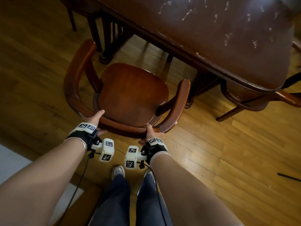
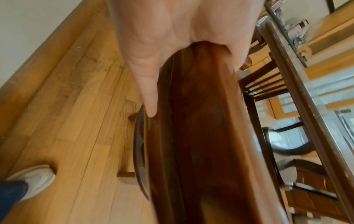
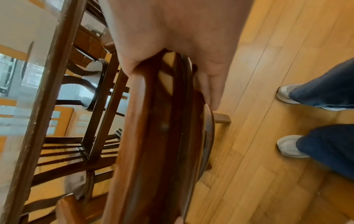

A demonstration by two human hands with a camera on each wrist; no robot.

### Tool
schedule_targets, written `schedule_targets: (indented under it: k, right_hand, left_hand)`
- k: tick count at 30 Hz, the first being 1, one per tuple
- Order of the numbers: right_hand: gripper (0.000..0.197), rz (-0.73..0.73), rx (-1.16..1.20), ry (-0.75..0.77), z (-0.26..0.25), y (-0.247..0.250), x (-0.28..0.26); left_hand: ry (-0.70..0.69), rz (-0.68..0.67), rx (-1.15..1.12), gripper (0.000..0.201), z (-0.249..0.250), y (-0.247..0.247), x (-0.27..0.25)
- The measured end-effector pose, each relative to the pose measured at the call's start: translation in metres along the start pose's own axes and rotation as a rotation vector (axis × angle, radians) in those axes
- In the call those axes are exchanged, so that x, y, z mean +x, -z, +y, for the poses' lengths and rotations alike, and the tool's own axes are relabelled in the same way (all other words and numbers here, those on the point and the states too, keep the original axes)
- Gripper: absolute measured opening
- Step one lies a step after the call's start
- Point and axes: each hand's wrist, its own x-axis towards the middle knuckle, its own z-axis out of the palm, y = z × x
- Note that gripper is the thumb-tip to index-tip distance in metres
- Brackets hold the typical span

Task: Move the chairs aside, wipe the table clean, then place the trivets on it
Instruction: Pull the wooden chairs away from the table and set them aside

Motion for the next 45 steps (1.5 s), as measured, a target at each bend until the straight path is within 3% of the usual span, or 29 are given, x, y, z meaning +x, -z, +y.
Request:
schedule_targets:
  k: [3, 7, 11, 14, 16, 19, 20, 25, 31, 38, 45]
  right_hand:
    - [0.098, -0.02, 0.08, 0.04, -0.018, 0.012, -0.014]
    - [0.082, -0.038, 0.103, 0.022, -0.037, 0.018, -0.014]
    - [0.08, -0.013, 0.113, 0.021, -0.053, 0.016, -0.01]
    - [0.077, -0.007, 0.116, 0.018, -0.065, 0.013, -0.005]
    - [0.077, -0.005, 0.102, 0.023, -0.076, 0.012, 0.0]
    - [0.076, 0.007, 0.092, 0.038, -0.092, 0.012, 0.013]
    - [0.076, 0.011, 0.092, 0.044, -0.099, 0.014, 0.017]
    - [0.076, -0.001, 0.088, 0.053, -0.137, 0.026, 0.037]
    - [0.083, -0.012, 0.146, 0.033, -0.188, 0.031, 0.056]
    - [0.087, 0.001, 0.179, 0.028, -0.229, 0.032, 0.073]
    - [0.095, 0.024, 0.22, 0.047, -0.25, 0.018, 0.086]
  left_hand:
    - [-0.002, -0.019, 0.005, 0.054, 0.003, -0.006, 0.002]
    - [0.007, -0.026, -0.022, 0.047, 0.012, -0.013, 0.008]
    - [-0.016, -0.045, -0.045, 0.103, 0.024, -0.019, 0.026]
    - [-0.044, -0.04, -0.033, 0.113, 0.036, -0.027, 0.044]
    - [-0.041, -0.052, -0.031, 0.106, 0.05, -0.041, 0.03]
    - [-0.045, -0.072, -0.019, 0.071, 0.061, -0.063, 0.023]
    - [-0.036, -0.07, -0.02, 0.067, 0.063, -0.07, 0.025]
    - [-0.062, -0.051, -0.051, 0.073, 0.082, -0.105, 0.032]
    - [-0.041, -0.075, -0.003, 0.06, 0.113, -0.15, 0.048]
    - [-0.037, -0.055, -0.024, 0.089, 0.154, -0.18, 0.064]
    - [-0.03, -0.117, 0.096, 0.072, 0.182, -0.197, 0.074]
